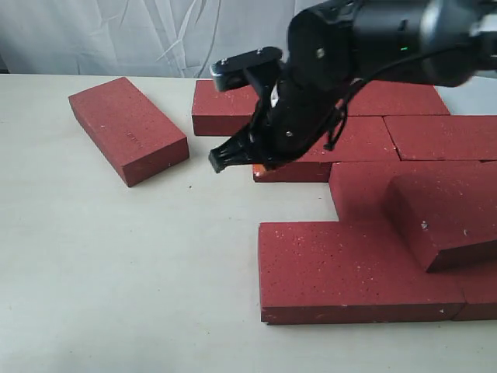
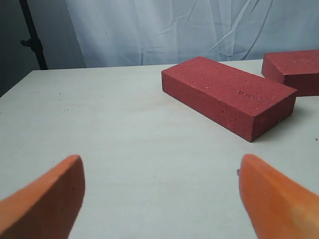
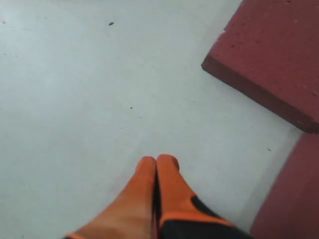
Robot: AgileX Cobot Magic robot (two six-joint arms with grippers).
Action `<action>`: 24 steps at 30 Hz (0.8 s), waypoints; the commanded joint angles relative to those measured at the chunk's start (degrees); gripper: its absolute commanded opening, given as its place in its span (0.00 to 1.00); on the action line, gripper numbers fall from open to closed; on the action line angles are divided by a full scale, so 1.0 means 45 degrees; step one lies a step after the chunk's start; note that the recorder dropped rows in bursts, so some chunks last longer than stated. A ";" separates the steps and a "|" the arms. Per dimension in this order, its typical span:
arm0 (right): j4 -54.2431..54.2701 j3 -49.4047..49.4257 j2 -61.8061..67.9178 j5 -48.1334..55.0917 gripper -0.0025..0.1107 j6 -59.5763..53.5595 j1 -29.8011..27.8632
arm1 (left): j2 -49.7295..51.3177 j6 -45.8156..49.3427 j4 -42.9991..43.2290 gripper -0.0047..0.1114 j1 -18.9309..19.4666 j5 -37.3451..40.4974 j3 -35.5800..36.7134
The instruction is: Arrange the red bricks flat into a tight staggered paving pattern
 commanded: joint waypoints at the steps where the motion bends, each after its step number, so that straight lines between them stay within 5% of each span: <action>1: -0.0081 0.2101 -0.2873 0.0032 0.01 -0.0059 -0.1301 | -0.0038 -0.0006 -0.0087 0.72 -0.0010 -0.0132 0.0025; 9: -0.1248 0.4644 -0.5202 0.0197 0.01 -0.0202 -0.5200 | -0.0038 -0.0006 -0.0087 0.72 -0.0010 -0.0132 0.0025; 24: -0.1500 0.4871 -0.5225 -0.1034 0.01 -0.0116 -1.0752 | -0.0038 -0.0006 -0.0087 0.72 -0.0010 -0.0132 0.0025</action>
